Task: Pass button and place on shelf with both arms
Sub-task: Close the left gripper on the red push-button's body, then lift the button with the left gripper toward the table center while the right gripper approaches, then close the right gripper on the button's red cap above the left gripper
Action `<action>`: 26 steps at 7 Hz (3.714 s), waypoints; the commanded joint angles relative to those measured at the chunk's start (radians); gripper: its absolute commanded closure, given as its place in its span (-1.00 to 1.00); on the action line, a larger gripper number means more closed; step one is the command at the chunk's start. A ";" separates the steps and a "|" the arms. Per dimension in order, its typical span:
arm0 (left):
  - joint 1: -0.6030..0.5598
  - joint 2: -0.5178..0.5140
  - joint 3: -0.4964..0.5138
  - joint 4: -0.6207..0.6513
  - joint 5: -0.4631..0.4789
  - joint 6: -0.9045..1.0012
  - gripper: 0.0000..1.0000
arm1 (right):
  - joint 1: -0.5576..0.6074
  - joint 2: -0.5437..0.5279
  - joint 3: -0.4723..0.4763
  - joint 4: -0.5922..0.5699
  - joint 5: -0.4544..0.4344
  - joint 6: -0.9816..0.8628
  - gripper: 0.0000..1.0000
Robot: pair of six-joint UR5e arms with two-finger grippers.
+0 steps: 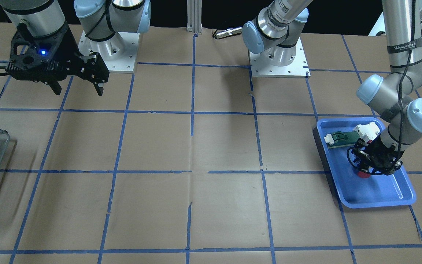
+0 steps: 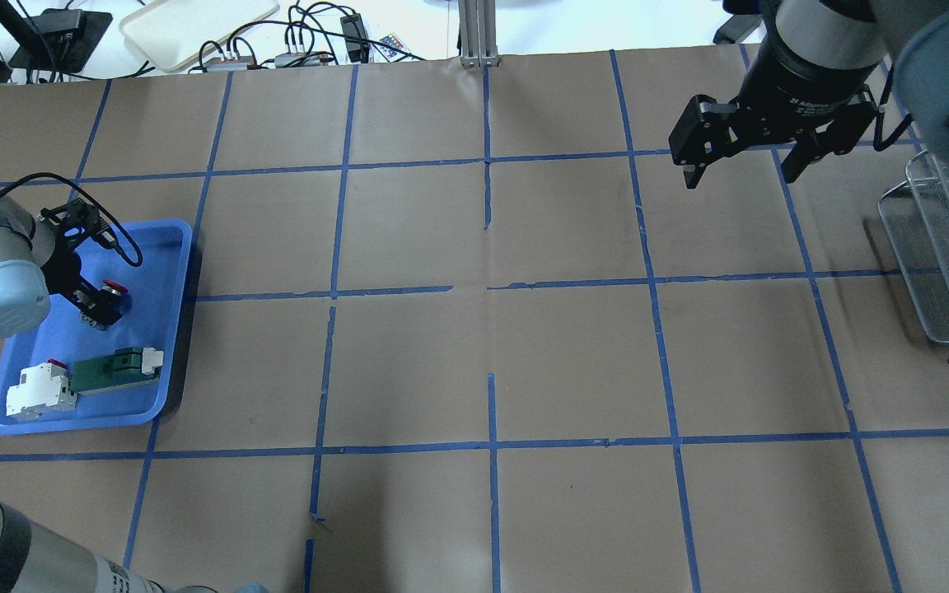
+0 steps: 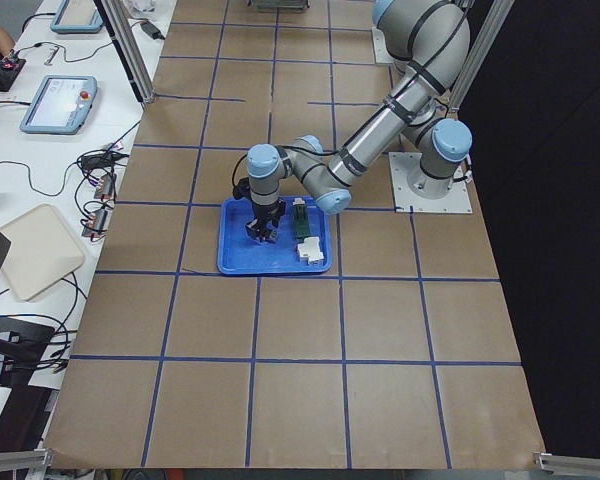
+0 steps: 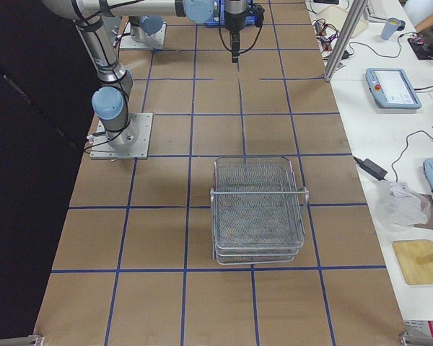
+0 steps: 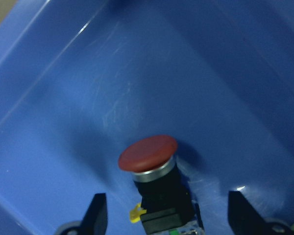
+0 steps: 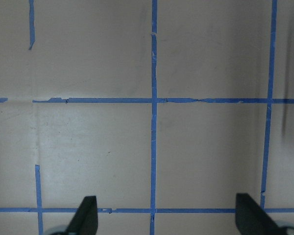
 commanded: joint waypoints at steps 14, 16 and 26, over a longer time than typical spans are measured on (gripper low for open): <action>-0.762 0.183 0.463 -0.602 -0.536 -0.033 1.00 | -0.192 -0.011 -0.012 0.148 0.490 -1.192 -1.00; -0.807 0.183 0.474 -0.576 -0.645 -0.050 1.00 | -0.199 -0.009 0.006 0.140 0.584 -1.453 -1.00; -0.902 0.181 0.471 -0.405 -0.824 -0.043 1.00 | -0.178 -0.025 0.026 0.048 0.685 -1.506 -1.00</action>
